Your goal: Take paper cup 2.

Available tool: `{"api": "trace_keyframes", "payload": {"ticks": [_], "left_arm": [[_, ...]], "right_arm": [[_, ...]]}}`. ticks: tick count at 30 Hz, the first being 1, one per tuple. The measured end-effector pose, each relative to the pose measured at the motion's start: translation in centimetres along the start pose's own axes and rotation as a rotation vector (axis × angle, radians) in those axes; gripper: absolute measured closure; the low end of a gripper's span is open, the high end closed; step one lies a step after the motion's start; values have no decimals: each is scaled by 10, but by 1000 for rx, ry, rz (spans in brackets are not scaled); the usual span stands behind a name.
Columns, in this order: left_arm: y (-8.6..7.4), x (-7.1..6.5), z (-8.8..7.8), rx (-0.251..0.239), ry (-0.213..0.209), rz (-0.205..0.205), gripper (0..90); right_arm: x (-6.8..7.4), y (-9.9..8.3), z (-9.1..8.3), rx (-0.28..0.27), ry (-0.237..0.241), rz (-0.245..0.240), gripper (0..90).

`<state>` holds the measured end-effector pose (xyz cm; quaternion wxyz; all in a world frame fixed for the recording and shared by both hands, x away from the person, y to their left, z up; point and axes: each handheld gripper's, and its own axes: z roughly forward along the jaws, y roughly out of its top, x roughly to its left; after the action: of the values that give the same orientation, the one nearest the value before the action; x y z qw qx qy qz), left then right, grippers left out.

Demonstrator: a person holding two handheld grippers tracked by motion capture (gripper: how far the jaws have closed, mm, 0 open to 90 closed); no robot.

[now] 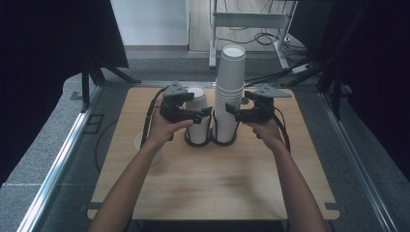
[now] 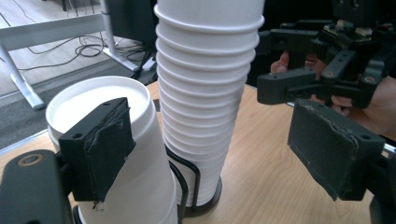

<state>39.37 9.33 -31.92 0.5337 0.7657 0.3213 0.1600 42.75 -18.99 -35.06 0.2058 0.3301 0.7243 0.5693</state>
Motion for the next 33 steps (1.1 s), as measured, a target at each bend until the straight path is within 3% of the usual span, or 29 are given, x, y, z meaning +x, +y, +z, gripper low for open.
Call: {"api": "trace_keyframes", "payload": {"ticks": [8, 17, 22, 27, 33], "left_arm": [[10, 7, 7, 0, 8, 3, 140], [25, 12, 23, -8, -17, -1, 139], [33, 14, 32, -9, -30, 0, 139], [44, 13, 38, -42, -22, 26, 128], [57, 13, 51, -46, -28, 22, 106]], "right_arm": [[1, 10, 8, -1, -15, -18, 30], [-2, 21, 21, -4, -19, -5, 7], [-4, 23, 27, 1, -20, 3, 27], [-5, 22, 27, -7, -17, -7, 30], [-4, 21, 26, -3, -17, -15, 31]]}}
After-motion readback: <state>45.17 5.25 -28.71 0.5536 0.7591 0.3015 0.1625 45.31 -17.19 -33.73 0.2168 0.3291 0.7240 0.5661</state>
